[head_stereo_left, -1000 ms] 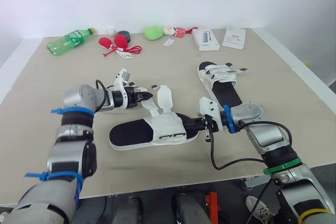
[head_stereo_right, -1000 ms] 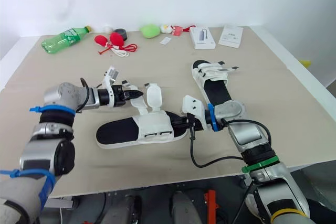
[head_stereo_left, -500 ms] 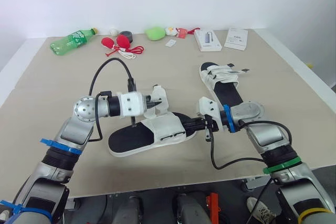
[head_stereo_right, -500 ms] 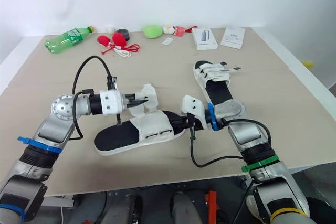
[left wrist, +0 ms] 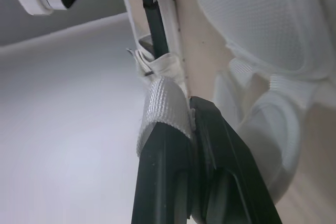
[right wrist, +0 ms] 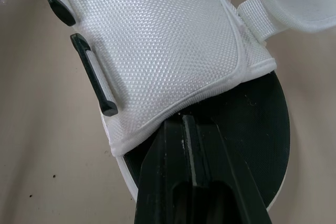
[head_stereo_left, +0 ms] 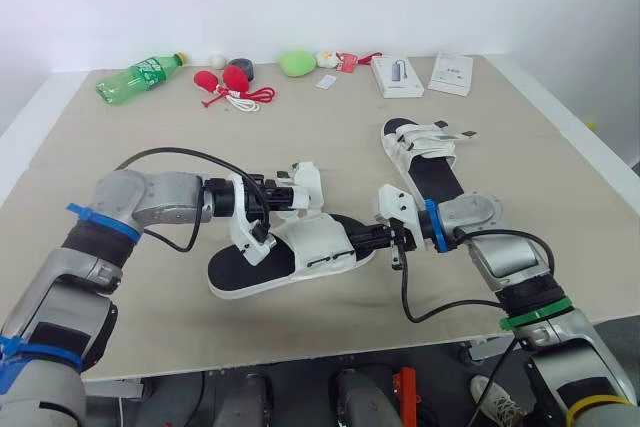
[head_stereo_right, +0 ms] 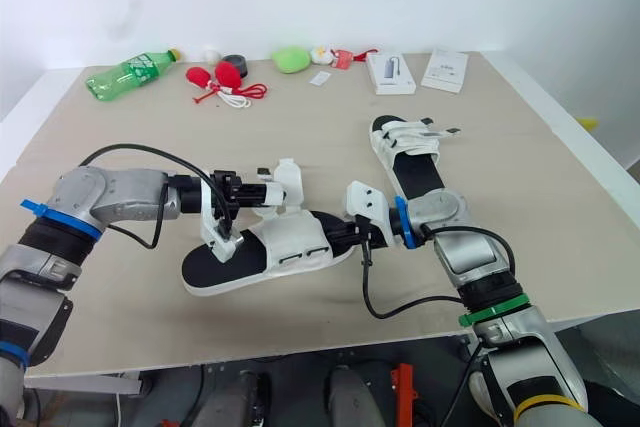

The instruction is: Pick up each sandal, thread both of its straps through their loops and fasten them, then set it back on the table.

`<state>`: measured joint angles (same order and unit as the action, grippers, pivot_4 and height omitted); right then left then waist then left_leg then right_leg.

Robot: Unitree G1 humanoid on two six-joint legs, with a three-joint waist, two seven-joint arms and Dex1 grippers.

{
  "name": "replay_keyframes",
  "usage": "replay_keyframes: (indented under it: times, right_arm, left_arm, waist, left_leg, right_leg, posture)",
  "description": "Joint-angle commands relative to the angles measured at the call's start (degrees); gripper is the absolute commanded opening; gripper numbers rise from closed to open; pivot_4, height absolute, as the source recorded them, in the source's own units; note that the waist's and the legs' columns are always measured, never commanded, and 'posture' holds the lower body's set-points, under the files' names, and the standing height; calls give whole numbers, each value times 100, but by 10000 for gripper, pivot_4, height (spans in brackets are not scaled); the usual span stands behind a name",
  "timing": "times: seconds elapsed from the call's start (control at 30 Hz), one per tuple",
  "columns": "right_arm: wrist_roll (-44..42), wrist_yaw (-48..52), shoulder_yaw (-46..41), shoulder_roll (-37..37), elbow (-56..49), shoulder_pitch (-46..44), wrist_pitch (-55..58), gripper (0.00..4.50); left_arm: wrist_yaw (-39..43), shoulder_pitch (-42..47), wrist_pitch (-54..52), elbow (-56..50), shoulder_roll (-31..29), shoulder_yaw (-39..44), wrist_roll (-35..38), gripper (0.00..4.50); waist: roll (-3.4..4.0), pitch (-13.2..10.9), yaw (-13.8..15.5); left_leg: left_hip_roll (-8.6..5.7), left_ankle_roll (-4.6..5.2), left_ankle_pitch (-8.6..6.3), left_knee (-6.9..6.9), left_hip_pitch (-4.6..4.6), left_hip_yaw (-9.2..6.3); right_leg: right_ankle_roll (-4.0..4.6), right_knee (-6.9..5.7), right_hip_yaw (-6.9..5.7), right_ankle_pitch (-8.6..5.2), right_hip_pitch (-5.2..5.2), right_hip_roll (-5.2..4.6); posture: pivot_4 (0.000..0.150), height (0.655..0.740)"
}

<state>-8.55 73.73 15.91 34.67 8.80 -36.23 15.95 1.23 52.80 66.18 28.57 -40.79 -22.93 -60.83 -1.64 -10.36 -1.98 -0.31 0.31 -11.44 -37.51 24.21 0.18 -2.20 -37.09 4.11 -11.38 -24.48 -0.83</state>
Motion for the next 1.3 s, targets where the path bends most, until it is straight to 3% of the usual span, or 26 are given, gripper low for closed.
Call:
replay_keyframes:
  times: [0.03, 0.27, 0.37, 0.43, 0.73, 0.83, 1.03, 1.3]
  right_arm:
    - [-1, 56, -7, 1, -33, -125, -60, 0]
    - [13, 84, -13, 30, -10, -106, -93, 0]
    - [15, 85, -14, 32, -16, -97, -94, 0]
    - [13, 84, -18, 34, -21, -90, -94, 0]
    - [20, 100, -15, 41, -40, -56, -101, 0]
    - [20, 121, -13, 39, -31, -61, -102, 0]
    - [40, 151, -14, 35, 24, -80, -142, 0]
    - [55, 176, 6, 10, 76, -103, -183, 0]
  left_arm:
    - [-98, 170, 128, 401, -4, -104, 453, 1140]
    - [1327, 107, -16, 669, 68, -207, 2442, 1140]
    - [2531, -361, -891, 442, 155, -173, 4133, 1140]
    - [3062, -657, -1256, 109, 116, -153, 4865, 1140]
    - [3863, -1516, -1915, -1010, -76, 199, 5383, 1140]
    - [4043, -1550, -1955, -1136, -26, 244, 5500, 9206]
    - [4890, -1742, -2232, -1668, -148, 112, 6075, 34681]
    - [5589, -1843, -1690, -1397, -549, 89, 5854, 34681]
  waist:
    - [0, 0, -4]
    - [0, 0, -6]
    - [0, 0, -15]
    - [1, 0, -37]
    - [1, 0, -51]
    - [1, 0, -49]
    - [1, 0, -49]
    - [1, 0, -51]
  left_leg:
    - [1, 0, 0, 0, 0, -1]
    - [0, 1, 1, -3, 2, 1]
    - [1, 1, 1, -3, 1, 1]
    - [4, 1, 1, -3, 1, 0]
    - [8, 1, 2, -6, -4, -7]
    - [8, 2, 2, -7, -4, -7]
    - [8, 2, 2, -7, -4, -7]
    - [11, 3, 3, -7, -9, -5]
  right_leg:
    - [0, 0, -1, 0, 0, 0]
    - [0, -1, -5, 0, 0, 4]
    - [0, -2, -4, 0, 0, 7]
    - [0, -3, -5, -1, 0, 11]
    - [0, -8, -7, -5, 3, 18]
    - [-15, -8, -7, -13, 4, 18]
    - [-13, -7, -7, -13, 4, 18]
    - [-12, -7, -4, -13, 6, 22]
  posture:
    - [1500, 7400]
    - [1500, 7400]
    - [1500, 7400]
    - [1500, 7400]
    - [1500, 7400]
    - [1500, 7400]
    - [1500, 7400]
    - [1500, 7400]
